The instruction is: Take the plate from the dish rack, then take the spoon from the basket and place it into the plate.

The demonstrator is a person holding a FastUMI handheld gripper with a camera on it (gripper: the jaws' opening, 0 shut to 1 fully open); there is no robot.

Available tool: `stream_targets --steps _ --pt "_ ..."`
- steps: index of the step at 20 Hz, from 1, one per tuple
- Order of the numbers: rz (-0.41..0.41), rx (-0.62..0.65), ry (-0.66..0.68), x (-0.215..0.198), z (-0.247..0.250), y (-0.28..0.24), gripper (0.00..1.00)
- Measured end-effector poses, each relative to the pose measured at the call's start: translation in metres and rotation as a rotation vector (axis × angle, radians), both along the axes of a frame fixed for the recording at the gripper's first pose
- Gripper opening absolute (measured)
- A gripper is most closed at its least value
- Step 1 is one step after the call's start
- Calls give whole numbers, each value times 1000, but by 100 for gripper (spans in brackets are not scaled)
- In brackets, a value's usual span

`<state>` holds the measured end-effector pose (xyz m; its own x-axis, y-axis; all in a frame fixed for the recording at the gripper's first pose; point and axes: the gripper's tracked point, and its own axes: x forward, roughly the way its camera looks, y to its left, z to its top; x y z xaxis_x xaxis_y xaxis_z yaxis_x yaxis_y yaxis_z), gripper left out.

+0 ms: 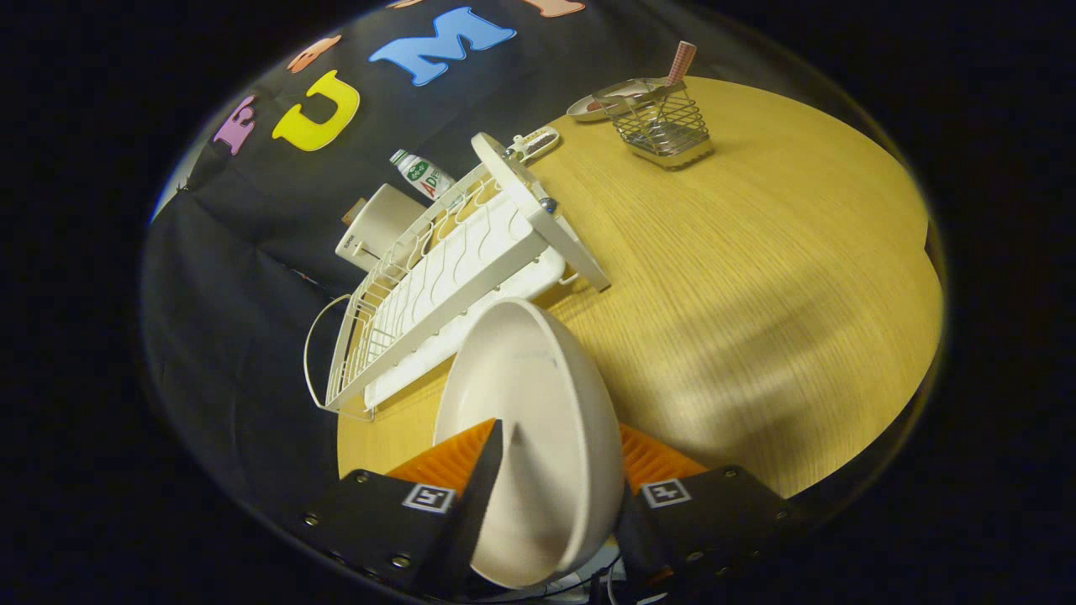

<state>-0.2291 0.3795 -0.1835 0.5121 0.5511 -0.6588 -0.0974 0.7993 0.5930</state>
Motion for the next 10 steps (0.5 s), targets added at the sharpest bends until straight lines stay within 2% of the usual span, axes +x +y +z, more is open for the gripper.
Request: stream_targets --steps 2,10 --pt "-31 -2 2 4 0 -8 77" --pt "-137 -17 -111 39 37 -36 77"
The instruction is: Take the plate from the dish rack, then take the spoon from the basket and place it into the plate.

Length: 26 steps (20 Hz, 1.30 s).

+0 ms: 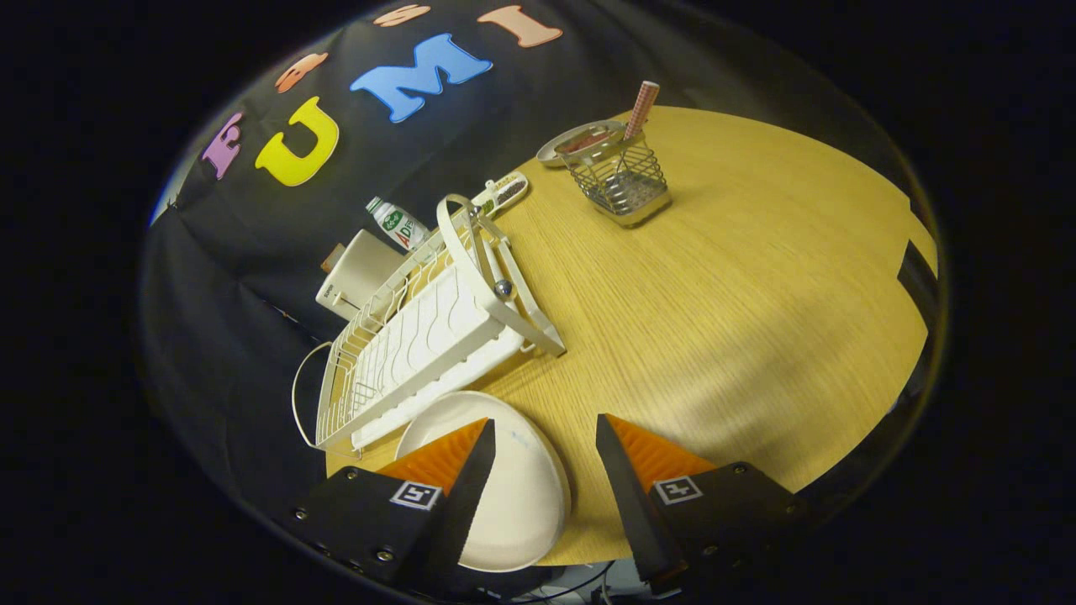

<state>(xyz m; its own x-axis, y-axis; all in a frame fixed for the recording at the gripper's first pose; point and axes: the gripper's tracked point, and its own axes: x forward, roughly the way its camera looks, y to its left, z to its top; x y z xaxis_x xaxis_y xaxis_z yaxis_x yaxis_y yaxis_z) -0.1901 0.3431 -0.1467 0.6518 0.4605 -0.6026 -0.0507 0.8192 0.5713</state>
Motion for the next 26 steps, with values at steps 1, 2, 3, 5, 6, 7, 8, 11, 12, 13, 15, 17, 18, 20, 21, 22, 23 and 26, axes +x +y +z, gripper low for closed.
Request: stream_targets --steps 1,2,3,5,6,7,8,11,12,13,15,17,18,20,21,22,23,26 --pt "-18 -7 -27 8 9 -5 77" --pt "-40 -13 -52 17 18 -12 77" --pt "-62 -9 -70 26 27 -17 77" --pt "-119 -3 -110 47 47 -30 77" --pt "-153 -9 -128 59 54 -39 77" --pt "-192 -18 -145 72 61 -50 77" --pt "-227 -21 -157 86 66 -58 77" --pt "-326 -8 -175 126 79 -82 77" --pt "-359 -9 -177 137 80 -92 77" --pt "-391 -8 -178 149 81 -102 77" --pt "-454 5 -174 167 82 -119 77" --pt "-507 21 -170 184 81 -135 77" --pt "-528 27 -163 192 77 -142 77" --pt "-555 36 -142 204 68 -149 77" --pt "-558 39 -135 210 65 -150 77" --pt "-561 31 -124 214 59 -153 77" --pt "-549 42 -136 219 58 -151 76" --pt "-538 32 -127 226 53 -150 47"
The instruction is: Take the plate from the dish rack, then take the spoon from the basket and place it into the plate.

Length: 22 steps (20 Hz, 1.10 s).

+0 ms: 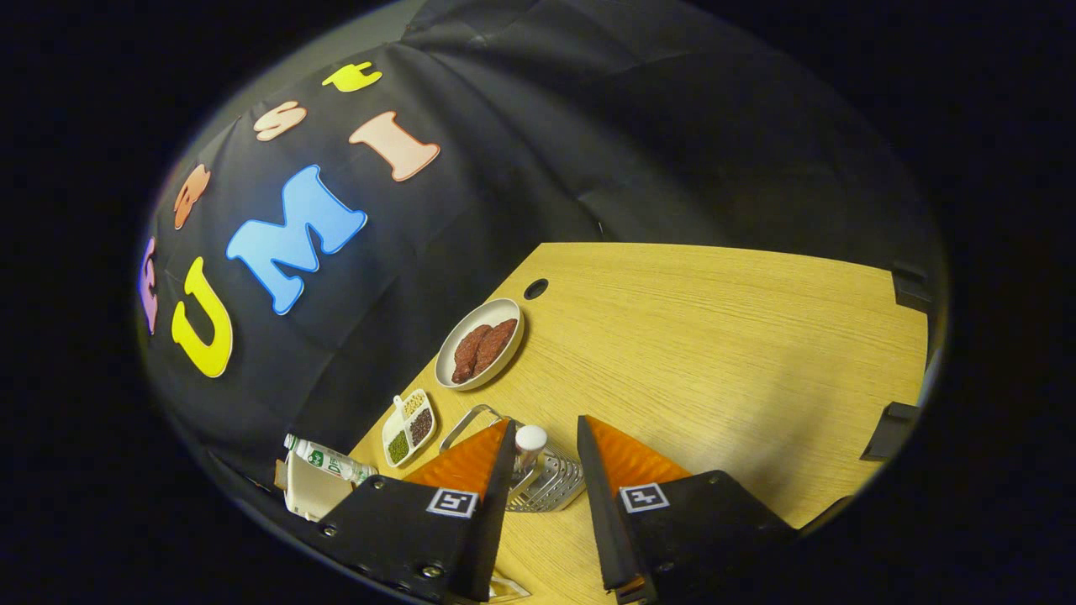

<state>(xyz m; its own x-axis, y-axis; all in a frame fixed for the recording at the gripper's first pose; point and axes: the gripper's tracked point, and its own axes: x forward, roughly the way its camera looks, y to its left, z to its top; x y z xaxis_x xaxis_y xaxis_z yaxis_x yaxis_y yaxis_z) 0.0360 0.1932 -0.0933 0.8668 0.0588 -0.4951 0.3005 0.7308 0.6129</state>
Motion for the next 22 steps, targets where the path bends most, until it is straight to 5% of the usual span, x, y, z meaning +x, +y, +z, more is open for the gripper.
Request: stream_targets --steps 2,5,8,9,22 --pt "7 -5 5 3 -2 1 47" --pt "47 -7 -30 6 9 11 18" --pt "68 -34 -54 11 18 17 14" --pt "73 -61 -44 11 21 19 5" --pt "269 -461 -91 20 67 59 4"
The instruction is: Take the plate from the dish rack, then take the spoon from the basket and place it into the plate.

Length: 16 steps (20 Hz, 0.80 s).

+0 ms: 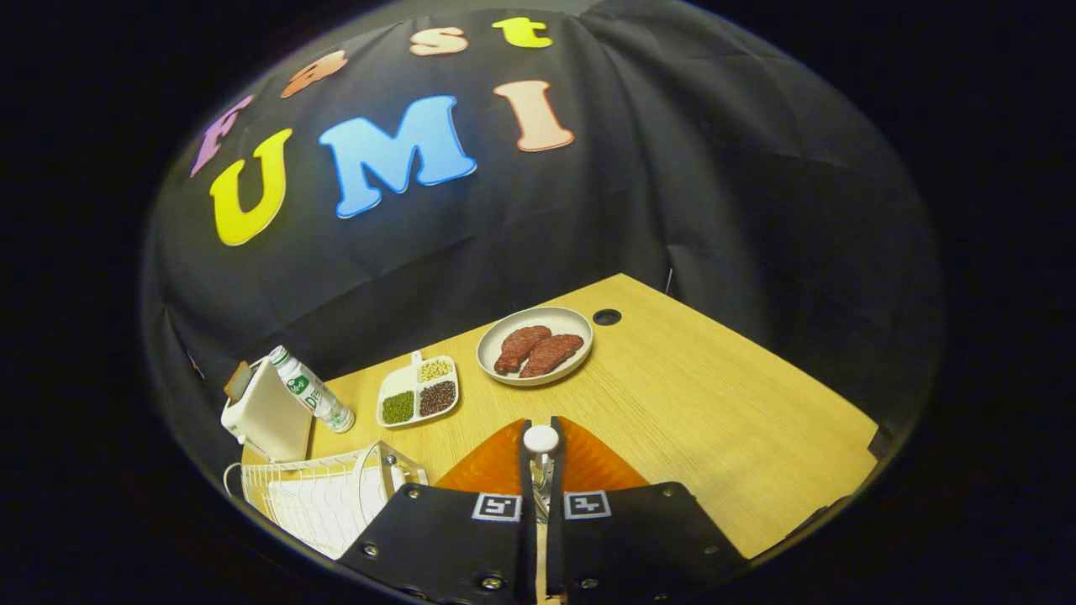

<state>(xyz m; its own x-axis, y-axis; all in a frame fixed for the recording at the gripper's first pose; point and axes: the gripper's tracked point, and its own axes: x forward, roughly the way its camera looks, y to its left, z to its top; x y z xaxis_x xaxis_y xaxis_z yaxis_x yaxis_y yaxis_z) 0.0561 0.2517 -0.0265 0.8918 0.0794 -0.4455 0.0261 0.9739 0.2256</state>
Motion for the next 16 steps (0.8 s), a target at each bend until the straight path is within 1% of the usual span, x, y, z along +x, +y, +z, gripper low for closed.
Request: stream_targets --steps 4,7,12,16 --pt "29 -131 -44 -8 25 -1 4" --pt "46 -201 -89 -15 50 0 4" --pt "98 -263 -141 -38 81 14 4" --pt "181 -286 -174 -72 94 43 4"
